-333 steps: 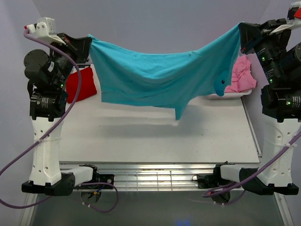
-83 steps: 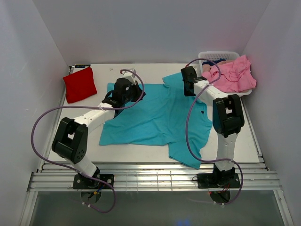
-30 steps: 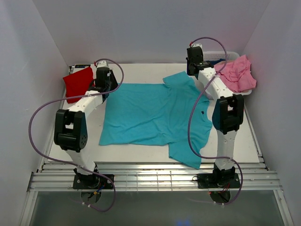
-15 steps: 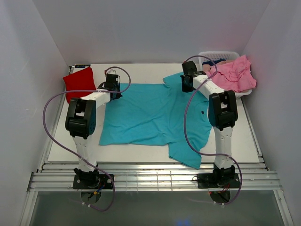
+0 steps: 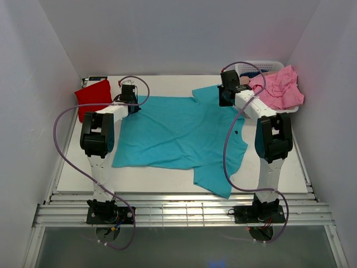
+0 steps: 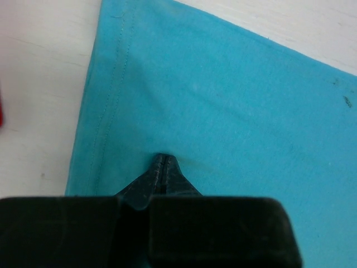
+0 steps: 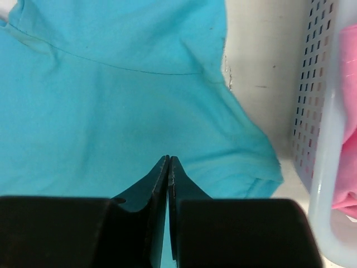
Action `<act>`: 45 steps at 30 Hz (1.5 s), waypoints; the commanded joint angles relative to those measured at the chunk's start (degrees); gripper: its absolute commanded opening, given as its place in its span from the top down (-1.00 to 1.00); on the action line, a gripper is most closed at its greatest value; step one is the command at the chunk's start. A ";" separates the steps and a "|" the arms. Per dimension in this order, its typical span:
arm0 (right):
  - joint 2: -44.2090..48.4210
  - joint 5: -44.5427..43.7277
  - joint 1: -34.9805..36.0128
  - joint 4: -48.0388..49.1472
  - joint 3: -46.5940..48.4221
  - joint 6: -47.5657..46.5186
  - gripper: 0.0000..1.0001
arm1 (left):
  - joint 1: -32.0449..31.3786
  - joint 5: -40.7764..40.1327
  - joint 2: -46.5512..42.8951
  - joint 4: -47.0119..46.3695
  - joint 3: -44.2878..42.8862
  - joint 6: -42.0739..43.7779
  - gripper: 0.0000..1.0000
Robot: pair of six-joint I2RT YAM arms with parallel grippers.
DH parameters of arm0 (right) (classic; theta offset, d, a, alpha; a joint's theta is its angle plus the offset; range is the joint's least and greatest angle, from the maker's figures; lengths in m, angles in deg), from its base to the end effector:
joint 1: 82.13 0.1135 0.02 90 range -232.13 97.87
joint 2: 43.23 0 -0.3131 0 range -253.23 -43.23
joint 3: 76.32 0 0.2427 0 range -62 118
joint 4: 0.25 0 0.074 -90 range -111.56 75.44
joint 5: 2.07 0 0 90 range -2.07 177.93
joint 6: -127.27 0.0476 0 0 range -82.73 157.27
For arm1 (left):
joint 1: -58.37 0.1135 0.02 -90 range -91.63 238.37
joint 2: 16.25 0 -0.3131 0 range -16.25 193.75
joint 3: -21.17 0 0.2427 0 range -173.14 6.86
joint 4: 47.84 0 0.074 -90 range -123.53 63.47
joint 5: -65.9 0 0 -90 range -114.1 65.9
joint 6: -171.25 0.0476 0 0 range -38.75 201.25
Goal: Fold and stack the t-shirts
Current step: Flatten out the tshirt, then grap the side of the flattened tshirt furthest away from the robot with both arms
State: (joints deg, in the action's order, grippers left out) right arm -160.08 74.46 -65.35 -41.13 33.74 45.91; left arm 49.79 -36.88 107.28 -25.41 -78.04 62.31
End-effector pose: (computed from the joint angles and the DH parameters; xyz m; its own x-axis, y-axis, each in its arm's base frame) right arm 0.4660 0.1289 0.2752 -0.7194 -0.0643 -0.6916 -0.0228 0.9974 -0.0691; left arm 0.4926 -0.0637 0.1868 -0.6798 -0.2176 -0.7004 -0.2379 0.9688 -0.0700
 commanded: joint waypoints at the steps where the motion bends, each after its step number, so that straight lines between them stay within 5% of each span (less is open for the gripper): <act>1: 2.69 -1.64 0.10 2.57 -0.12 0.67 0.85 | 3.21 -0.58 1.54 3.30 0.18 -1.54 1.00; 28: -20.25 4.51 -1.48 0.20 28.26 3.57 0.85 | 3.31 8.64 -3.02 -0.73 5.10 -2.33 1.00; 45: -24.29 -3.84 -5.26 -4.81 27.21 4.98 0.85 | 2.95 3.04 -10.93 -3.63 1.94 0.39 1.00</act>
State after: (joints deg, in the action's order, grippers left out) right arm -183.97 71.64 -69.90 -45.54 60.03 50.46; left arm 52.98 -30.50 102.86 -26.85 -74.81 60.91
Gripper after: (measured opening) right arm 0.078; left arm 0.025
